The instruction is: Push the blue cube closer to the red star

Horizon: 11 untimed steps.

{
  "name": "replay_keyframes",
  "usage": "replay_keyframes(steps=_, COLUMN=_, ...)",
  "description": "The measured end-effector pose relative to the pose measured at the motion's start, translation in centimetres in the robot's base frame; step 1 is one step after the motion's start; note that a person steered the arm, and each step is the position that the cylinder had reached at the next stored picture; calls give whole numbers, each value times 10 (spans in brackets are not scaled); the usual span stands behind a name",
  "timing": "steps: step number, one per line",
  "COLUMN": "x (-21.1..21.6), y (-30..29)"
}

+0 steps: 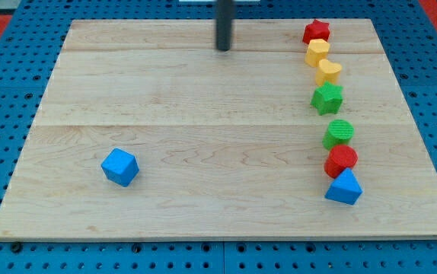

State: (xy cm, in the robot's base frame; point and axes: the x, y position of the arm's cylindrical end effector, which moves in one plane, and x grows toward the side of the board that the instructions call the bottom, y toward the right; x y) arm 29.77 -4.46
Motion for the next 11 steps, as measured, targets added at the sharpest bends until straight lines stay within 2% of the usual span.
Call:
replay_keyframes(steps=2, x=167, y=-196)
replay_keyframes(steps=3, x=245, y=-221)
replay_keyframes(steps=4, x=279, y=-148)
replay_keyframes(steps=9, x=127, y=24)
replay_keyframes(steps=11, x=37, y=51)
